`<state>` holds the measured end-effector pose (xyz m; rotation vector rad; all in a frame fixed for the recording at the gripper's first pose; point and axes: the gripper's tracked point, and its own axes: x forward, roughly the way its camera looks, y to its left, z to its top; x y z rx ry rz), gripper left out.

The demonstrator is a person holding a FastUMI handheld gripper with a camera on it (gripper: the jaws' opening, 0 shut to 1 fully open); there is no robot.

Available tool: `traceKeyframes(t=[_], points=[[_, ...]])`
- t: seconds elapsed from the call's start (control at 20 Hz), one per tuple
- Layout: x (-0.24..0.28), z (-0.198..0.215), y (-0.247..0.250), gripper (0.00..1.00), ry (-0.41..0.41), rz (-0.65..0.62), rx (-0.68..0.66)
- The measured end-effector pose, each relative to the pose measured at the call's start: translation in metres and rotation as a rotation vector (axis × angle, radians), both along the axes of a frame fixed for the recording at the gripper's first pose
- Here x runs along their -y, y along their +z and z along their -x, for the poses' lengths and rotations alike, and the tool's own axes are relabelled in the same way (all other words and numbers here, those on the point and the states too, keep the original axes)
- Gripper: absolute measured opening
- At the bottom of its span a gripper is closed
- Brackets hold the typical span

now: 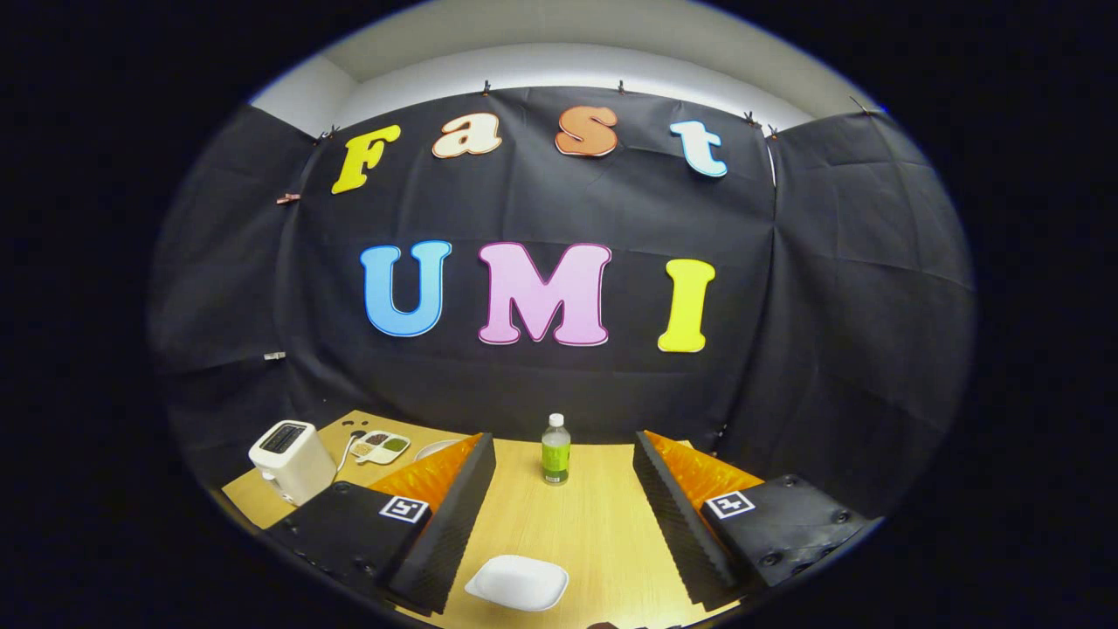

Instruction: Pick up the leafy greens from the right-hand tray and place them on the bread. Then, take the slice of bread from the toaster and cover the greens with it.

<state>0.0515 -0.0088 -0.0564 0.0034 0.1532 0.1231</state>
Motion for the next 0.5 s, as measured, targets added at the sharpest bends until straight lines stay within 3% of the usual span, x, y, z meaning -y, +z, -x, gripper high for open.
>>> traceKeyframes(t=[0.5], points=[[-0.009,-0.022,-0.005,0.99,0.03,-0.028,-0.046]])
